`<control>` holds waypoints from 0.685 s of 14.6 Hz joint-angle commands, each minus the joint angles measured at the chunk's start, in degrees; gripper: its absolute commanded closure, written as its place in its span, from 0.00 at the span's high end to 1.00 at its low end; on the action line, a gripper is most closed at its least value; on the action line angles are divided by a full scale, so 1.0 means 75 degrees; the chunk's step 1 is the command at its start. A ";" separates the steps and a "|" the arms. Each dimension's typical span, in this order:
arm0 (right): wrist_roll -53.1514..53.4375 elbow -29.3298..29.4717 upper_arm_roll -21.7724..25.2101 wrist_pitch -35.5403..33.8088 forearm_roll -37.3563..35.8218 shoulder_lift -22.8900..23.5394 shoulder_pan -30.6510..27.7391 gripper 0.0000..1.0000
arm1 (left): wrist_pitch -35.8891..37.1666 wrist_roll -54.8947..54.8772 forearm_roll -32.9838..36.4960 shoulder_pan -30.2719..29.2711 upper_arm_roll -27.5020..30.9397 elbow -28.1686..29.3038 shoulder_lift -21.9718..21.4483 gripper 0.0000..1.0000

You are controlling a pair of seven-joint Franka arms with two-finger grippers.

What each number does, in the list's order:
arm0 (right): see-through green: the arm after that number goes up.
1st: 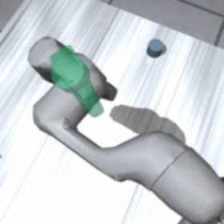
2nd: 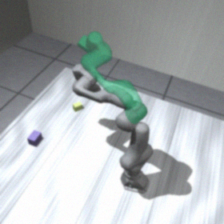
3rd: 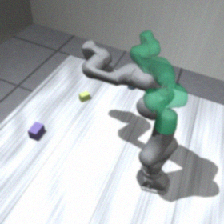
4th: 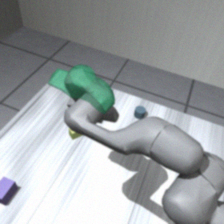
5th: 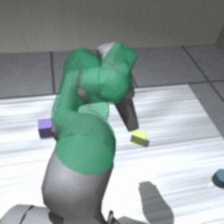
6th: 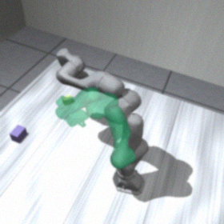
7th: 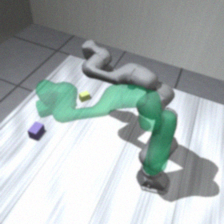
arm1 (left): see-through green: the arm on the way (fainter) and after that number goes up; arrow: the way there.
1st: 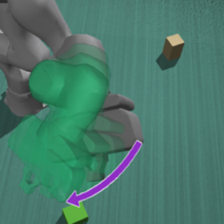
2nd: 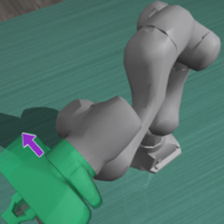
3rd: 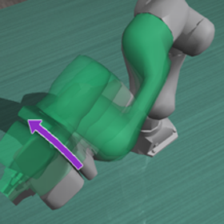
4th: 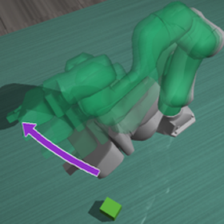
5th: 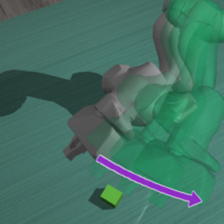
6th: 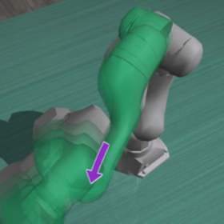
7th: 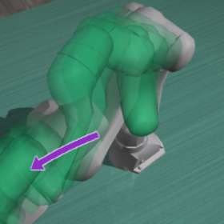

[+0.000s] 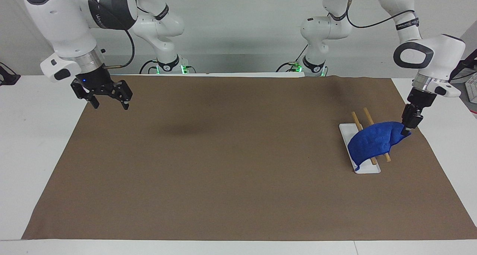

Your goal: Right arm passes towel to left arm to hang

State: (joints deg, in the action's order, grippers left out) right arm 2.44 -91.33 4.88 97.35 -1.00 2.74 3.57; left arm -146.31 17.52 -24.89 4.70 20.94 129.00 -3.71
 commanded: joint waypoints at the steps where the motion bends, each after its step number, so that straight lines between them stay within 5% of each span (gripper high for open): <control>1: -0.0196 0.0154 0.0017 -0.0043 0.0086 0.0091 -0.0101 0.99 | 0.1010 -0.0145 0.1484 -0.0041 0.0184 -0.0872 0.0236 1.00; 4: -0.0208 0.0142 0.0251 -0.0172 0.0086 0.0080 -0.0101 0.99 | 0.3187 -0.0145 0.2835 -0.0006 0.0161 -0.2475 0.0471 1.00; 10: -0.0079 0.0142 0.0615 -0.0289 0.0086 0.0080 -0.0112 0.99 | 0.7327 -0.0168 0.2955 0.0041 -0.1125 -0.4531 0.0425 1.00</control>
State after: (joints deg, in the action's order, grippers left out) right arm 2.43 -91.30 9.37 95.02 -1.00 2.76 3.22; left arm -99.03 16.71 -3.89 5.00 16.21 99.87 -2.23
